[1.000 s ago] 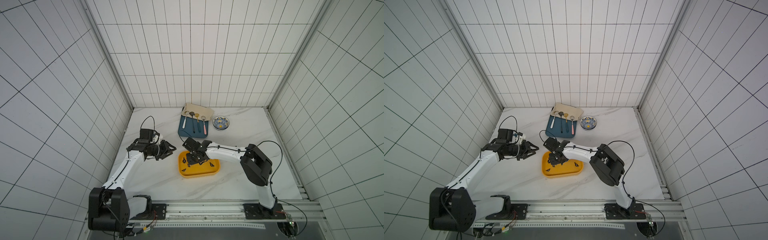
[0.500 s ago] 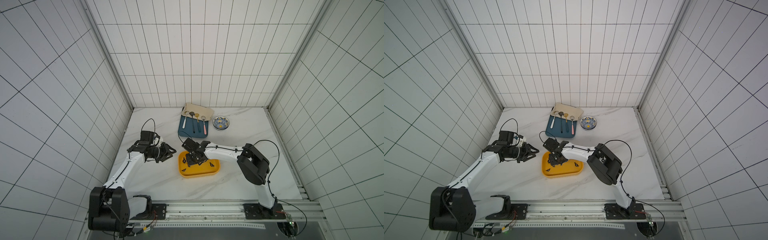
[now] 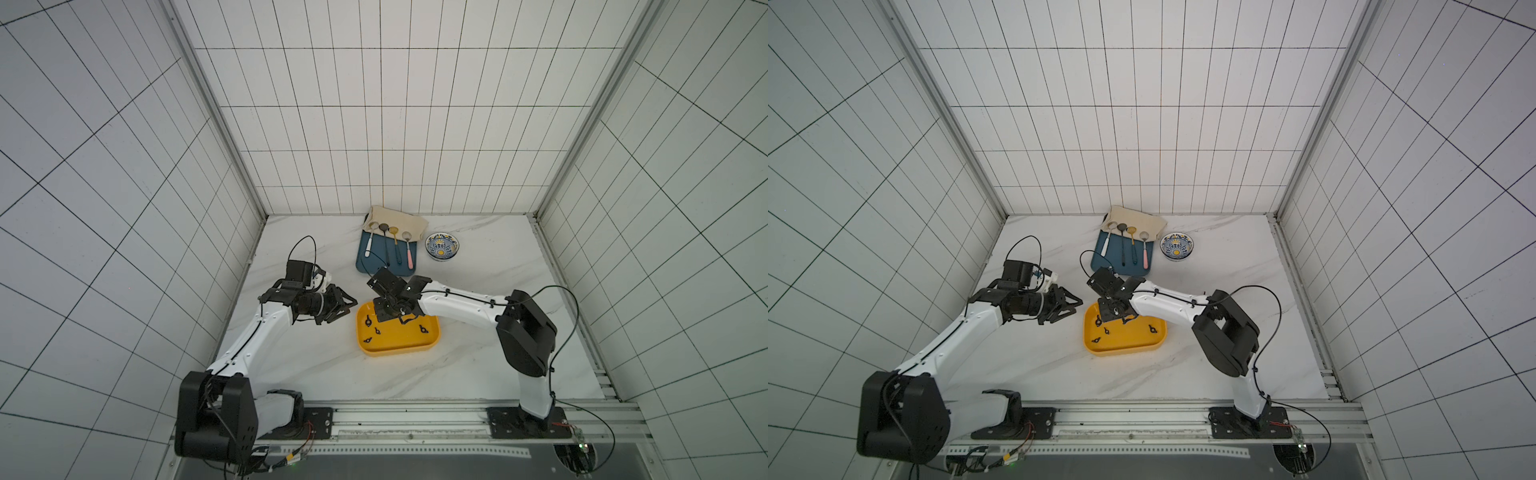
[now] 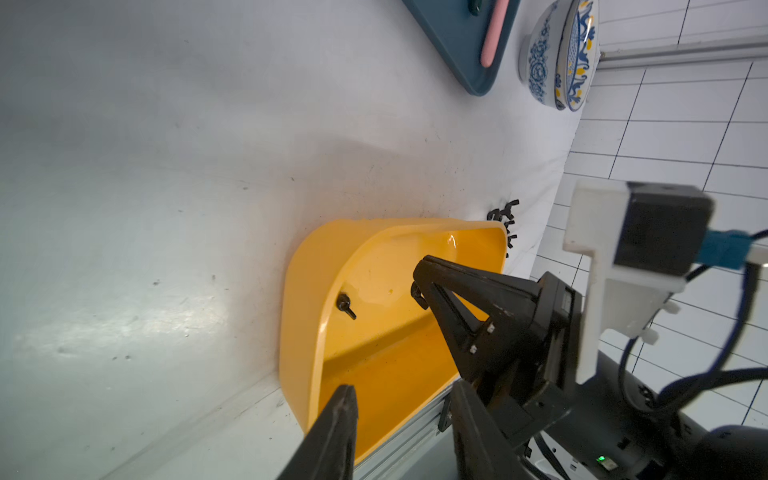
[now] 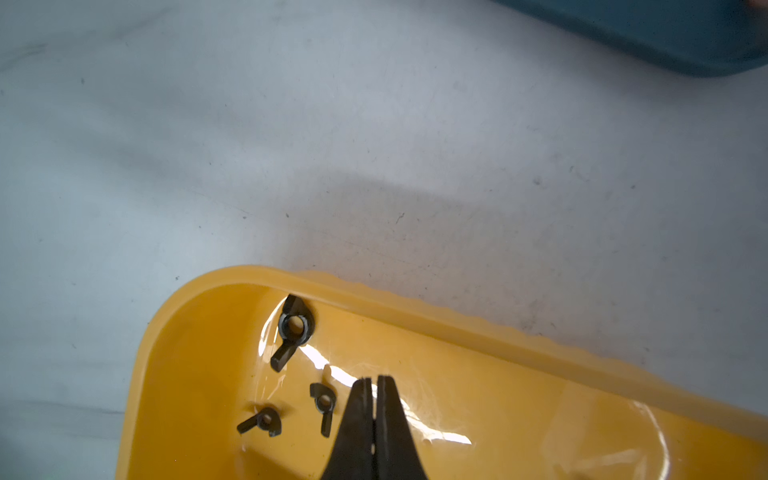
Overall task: Take out the wing nut from the storage box
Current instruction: Pick up the wing nut from the storage box, then place the wing nut at the center of the board.
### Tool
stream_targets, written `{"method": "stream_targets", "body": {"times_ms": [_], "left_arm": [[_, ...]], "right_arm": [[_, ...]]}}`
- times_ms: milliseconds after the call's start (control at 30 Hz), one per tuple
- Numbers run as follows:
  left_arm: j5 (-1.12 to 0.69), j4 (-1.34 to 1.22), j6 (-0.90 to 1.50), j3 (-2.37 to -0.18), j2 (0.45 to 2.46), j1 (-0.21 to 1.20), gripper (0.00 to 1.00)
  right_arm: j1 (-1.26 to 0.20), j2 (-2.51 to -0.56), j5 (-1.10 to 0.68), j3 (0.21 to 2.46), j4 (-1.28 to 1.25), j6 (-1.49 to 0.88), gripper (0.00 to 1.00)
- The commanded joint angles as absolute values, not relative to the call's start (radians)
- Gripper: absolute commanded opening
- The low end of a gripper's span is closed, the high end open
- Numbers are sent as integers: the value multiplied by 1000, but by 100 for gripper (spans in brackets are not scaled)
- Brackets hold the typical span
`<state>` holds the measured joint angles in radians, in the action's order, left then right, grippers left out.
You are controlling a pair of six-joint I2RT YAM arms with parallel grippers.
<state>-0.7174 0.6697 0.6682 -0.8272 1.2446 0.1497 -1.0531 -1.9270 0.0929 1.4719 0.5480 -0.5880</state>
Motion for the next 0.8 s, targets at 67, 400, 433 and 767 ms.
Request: {"method": "stream_targets", "body": {"times_ms": [67, 400, 433, 767], "left_arm": [[-677, 558, 747, -918, 1297, 286, 41], [-622, 382, 858, -1076, 1535, 577, 41], [-623, 371, 863, -1089, 1558, 594, 41], [-647, 297, 899, -1148, 1718, 696, 41]], "right_arm": [[-951, -1802, 163, 1351, 588, -559, 0], [-749, -1537, 216, 1023, 606, -563, 0], [-740, -1528, 213, 1001, 602, -564, 0], [-710, -1579, 166, 890, 493, -596, 0]]}}
